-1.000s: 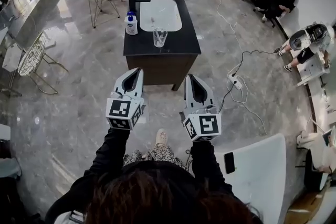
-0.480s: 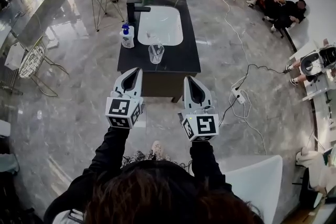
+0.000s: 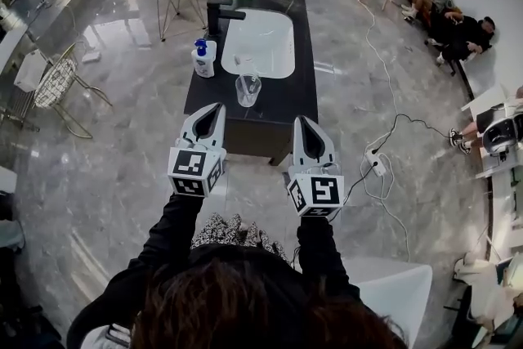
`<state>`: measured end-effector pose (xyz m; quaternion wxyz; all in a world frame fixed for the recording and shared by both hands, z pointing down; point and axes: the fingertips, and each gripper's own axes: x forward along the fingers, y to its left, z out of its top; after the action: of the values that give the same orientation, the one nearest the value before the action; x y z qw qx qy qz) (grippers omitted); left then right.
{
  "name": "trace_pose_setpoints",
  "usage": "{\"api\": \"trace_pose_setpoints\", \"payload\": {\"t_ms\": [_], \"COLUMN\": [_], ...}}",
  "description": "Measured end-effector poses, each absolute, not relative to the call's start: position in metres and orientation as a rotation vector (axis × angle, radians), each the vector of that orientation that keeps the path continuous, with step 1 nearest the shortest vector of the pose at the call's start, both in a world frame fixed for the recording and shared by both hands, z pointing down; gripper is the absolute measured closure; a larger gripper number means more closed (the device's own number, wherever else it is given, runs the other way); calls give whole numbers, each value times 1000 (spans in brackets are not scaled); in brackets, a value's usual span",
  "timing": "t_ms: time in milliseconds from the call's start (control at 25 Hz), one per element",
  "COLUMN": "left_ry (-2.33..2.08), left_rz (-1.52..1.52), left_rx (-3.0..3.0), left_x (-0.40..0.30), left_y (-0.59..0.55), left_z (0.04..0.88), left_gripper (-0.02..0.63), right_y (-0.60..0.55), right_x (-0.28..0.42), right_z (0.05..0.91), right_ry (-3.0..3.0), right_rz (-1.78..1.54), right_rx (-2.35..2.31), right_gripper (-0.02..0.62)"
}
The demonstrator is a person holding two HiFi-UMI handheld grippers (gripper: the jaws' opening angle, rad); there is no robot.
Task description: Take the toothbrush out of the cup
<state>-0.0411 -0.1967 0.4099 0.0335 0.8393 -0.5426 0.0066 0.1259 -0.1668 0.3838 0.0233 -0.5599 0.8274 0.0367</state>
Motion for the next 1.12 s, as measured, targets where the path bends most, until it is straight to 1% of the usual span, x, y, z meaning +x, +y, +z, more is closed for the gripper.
{"api": "trace_pose_setpoints", "payload": {"t_ms": [440,1120], "left_ry": [-1658,-1467], "left_rz": [78,216], "left_rx": [2531,2567], "left_x": [-51,-38], "left_y": [-244,-334], "left_z": [432,471], "left_gripper": [612,611], "right_y": [-214,-295], "right_x": [111,106], "right_z": [393,405], "right_ry": [2601,2604], "right_rz": [23,-9], "right_rx": [-1684,-1759], "right_gripper": [591,591]}}
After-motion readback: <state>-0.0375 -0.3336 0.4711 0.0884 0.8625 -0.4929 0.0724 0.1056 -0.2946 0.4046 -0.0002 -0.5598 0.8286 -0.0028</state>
